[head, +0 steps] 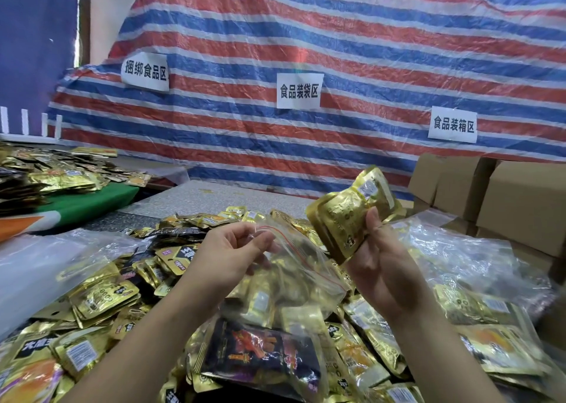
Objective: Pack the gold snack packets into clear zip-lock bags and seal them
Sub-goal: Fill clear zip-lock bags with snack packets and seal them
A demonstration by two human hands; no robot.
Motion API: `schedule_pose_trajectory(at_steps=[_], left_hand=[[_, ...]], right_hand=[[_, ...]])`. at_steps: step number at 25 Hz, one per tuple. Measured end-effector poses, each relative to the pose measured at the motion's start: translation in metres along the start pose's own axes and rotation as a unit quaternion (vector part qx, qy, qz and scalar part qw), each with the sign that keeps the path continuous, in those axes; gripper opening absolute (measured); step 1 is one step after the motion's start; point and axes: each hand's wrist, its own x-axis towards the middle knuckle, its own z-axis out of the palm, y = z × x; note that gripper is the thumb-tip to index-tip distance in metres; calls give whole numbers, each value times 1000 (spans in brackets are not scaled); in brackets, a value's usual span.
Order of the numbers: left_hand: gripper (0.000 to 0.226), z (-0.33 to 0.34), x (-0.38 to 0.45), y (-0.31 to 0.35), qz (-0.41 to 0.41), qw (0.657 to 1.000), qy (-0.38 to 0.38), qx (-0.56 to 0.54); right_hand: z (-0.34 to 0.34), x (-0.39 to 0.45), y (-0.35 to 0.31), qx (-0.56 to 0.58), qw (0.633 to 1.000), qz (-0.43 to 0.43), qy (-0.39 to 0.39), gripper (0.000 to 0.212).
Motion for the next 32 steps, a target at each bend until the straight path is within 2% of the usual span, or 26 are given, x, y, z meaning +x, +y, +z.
schedule_pose_trajectory(at_steps=[4, 9, 12, 15, 18, 21, 25, 29, 32], left_hand=[[18, 0, 0, -1, 5, 1000, 1, 5], [19, 1, 0, 0, 4, 1000, 6, -22], [20, 4, -1, 1, -2, 999, 20, -39], [20, 6, -1, 2, -11, 999, 21, -43], [22, 7, -2, 3, -9, 999, 11, -36], [29, 9, -5, 1, -8, 999, 8, -31], [36, 9, -5, 0, -21, 998, 4, -52], [32, 9, -5, 2, -23, 997, -1, -76], [32, 9, -6, 2, -17, 997, -12, -78]], right_hand=[[-7, 1, 10, -92, 996, 6, 18, 45], [-17, 1, 14, -168, 986, -10, 4, 37], [-21, -3, 12, -218, 976, -14, -23, 30], [-17, -5, 10, -253, 965, -14, -70, 33], [-9, -5, 8, -363, 927, 5, -91, 31], [-3, -2, 3, -491, 862, 50, -112, 27], [11, 4, -13, -570, 797, 113, -165, 16], [18, 14, -28, -582, 775, 165, -182, 21], [19, 16, -33, -571, 774, 197, -191, 19]])
